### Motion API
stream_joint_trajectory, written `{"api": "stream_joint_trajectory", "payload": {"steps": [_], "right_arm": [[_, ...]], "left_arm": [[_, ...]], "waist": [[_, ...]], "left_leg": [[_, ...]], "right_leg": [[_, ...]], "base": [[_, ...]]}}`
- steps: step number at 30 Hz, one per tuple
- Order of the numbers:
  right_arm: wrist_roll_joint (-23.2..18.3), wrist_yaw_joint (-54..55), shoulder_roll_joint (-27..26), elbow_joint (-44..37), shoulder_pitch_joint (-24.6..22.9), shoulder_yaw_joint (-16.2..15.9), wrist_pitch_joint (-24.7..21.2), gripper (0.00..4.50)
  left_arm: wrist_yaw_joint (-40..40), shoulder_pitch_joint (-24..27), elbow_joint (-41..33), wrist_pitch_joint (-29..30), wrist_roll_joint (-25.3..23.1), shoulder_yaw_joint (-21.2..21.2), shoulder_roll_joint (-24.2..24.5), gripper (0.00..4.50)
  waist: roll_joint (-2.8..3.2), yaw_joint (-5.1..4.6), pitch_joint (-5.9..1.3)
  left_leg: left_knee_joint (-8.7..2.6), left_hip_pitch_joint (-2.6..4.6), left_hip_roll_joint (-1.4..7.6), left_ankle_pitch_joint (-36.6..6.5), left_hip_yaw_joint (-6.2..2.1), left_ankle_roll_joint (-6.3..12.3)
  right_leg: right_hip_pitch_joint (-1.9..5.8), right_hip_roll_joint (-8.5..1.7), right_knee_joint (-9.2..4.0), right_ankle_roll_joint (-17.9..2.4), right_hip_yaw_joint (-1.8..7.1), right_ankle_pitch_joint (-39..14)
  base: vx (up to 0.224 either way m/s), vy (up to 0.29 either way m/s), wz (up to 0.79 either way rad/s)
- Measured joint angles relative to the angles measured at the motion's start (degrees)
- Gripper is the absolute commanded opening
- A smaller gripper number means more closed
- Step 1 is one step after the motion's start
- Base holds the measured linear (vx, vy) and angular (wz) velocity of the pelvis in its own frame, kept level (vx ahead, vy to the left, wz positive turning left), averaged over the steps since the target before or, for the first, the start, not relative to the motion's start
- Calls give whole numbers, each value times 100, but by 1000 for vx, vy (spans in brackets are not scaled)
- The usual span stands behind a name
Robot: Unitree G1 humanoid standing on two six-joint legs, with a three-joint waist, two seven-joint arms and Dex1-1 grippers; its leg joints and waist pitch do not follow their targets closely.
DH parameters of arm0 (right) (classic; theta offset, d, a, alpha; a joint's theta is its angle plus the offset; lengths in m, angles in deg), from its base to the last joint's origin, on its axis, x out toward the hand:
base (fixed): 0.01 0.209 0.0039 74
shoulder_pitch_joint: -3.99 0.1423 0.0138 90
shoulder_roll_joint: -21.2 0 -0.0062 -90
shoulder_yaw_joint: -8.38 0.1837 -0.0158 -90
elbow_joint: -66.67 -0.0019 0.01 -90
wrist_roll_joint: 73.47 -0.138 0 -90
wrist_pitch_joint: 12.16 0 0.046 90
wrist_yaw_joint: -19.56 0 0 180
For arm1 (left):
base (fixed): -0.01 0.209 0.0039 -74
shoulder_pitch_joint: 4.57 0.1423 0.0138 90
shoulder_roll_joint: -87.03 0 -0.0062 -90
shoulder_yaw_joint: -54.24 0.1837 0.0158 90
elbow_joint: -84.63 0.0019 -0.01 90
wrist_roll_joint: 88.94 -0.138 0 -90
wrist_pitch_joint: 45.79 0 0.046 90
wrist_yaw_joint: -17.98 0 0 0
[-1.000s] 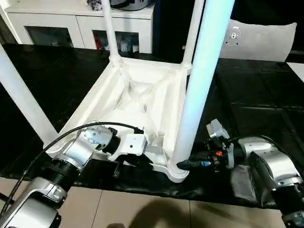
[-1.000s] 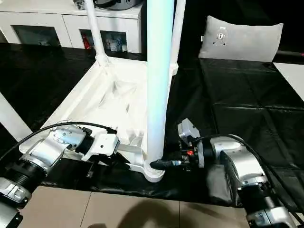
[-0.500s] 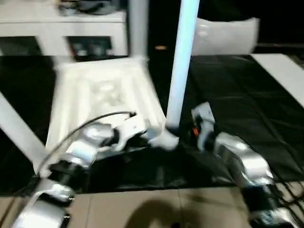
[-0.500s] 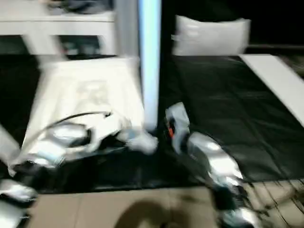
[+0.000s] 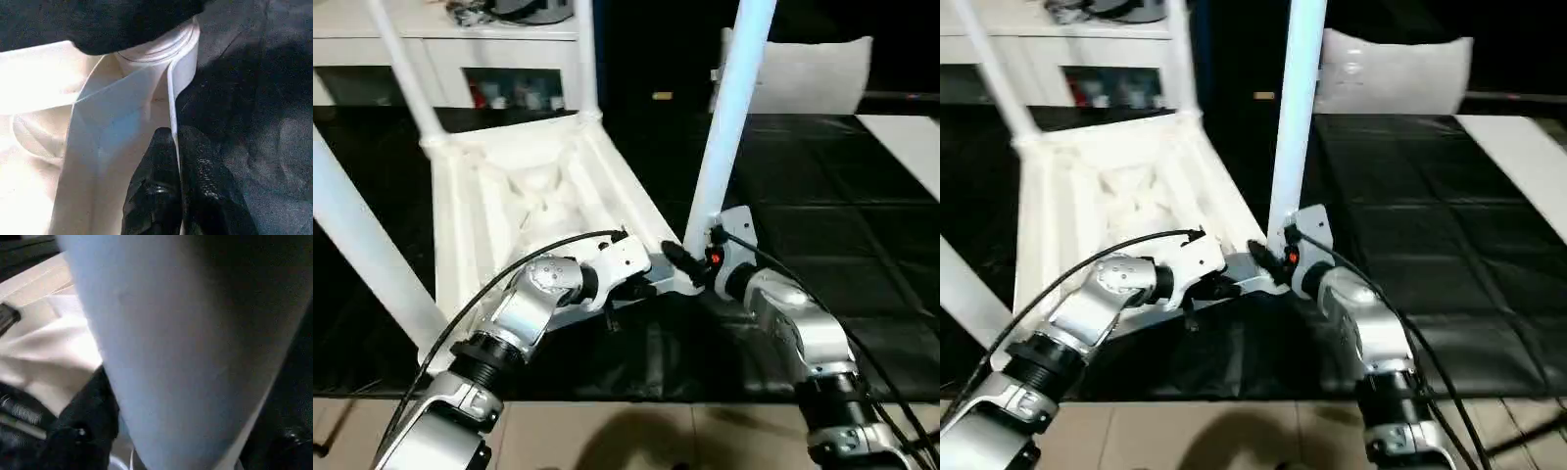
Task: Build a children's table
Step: Rotate leg to tighten
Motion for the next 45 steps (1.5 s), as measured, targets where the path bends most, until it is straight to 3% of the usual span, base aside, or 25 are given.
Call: {"api": "stream_joint_trajectory", "payload": {"steps": [5, 10, 14, 15, 19, 21, 23, 25, 33, 38, 42, 45], "right_arm": [[-118, -944, 612, -100, -115, -59, 256, 391], [-268, -2065, 1309, -147, -133, -193, 432, 391], [-340, -2637, 1537, -150, -133, -327, 475, 391], [-347, -2798, 1588, -147, -132, -377, 491, 366], [-523, -3466, 1747, -149, -132, -533, 466, 353], [-621, -3745, 1804, -204, -133, -642, 371, 314], [-711, -3923, 1796, -288, -134, -740, 310, 312], [-774, -4022, 1769, -363, -135, -784, 271, 275], [-860, -4161, 1687, -371, -135, -910, 117, 210], [-908, -4188, 1700, -386, -143, -910, 45, 198], [-945, -3984, 1611, -606, -297, -837, -121, 198], [-783, -3282, 1231, -617, -302, -741, -175, 198]], "left_arm": [[-289, -22, 106, -398, 77, 24, 291, 0], [-926, -21, 271, -1020, 184, 61, 684, 0], [-1441, -19, 297, -1324, 288, 160, 910, 0], [-1617, -12, 296, -1393, 349, 175, 986, 0], [-2165, 24, 259, -1603, 515, 229, 1178, 0], [-2379, 26, 229, -1716, 541, 280, 1230, 0], [-2468, 25, 222, -1816, 543, 322, 1241, 0], [-2510, 25, 198, -1840, 549, 373, 1228, 0], [-2582, 24, 182, -1841, 556, 413, 1157, 0], [-2626, 24, 182, -1817, 599, 412, 1160, 0], [-2662, 56, 52, -1415, 698, 374, 1145, 0], [-2369, 104, 18, -902, 641, 167, 1142, 0]], "waist": [[0, 52, 0], [0, 102, 1], [-1, 136, 1], [-3, 145, 2], [-16, 191, 3], [-24, 239, 2], [-25, 274, 1], [-27, 301, 1], [-47, 307, -2], [-49, 308, -3], [-50, 317, -3], [-51, 228, -4]], "left_leg": [[11, -4, 2, 7, 6, 11], [31, -2, 1, -4, 11, -9], [36, -1, 3, -10, 22, -19], [36, -3, 3, -10, 24, -19], [33, -4, 9, -3, 34, 7], [32, -3, 14, 0, 37, 19], [32, -3, 15, 1, 40, 22], [34, -1, 14, 0, 47, 20], [34, 5, 13, -8, 92, 6], [33, 4, 14, -9, 93, 12], [33, 5, 14, -9, 96, 13], [42, 23, 5, -11, 101, -19]], "right_leg": [[-35, 4, 54, -1, 7, -28], [-27, 2, 50, 22, 18, -33], [-21, -1, 51, 24, 27, -33], [-22, -2, 51, 23, 30, -33], [-25, -5, 53, 9, 36, -25], [-27, -6, 53, 8, 37, -28], [-27, -7, 54, 9, 40, -28], [-26, -11, 55, 9, 46, -28], [-29, -10, 58, 23, 92, -34], [-33, -9, 61, 23, 92, -34], [-35, -8, 66, 24, 95, -35], [-33, -4, 85, 44, 99, -45]], "base": [[0, 0, 0], [0, 0, 0], [0, 0, 0], [0, 0, 0], [0, 0, 0], [0, 0, 0], [0, 0, 0], [0, 0, 0], [0, 0, 0], [0, 0, 0], [0, 0, 0], [0, 0, 0]]}}
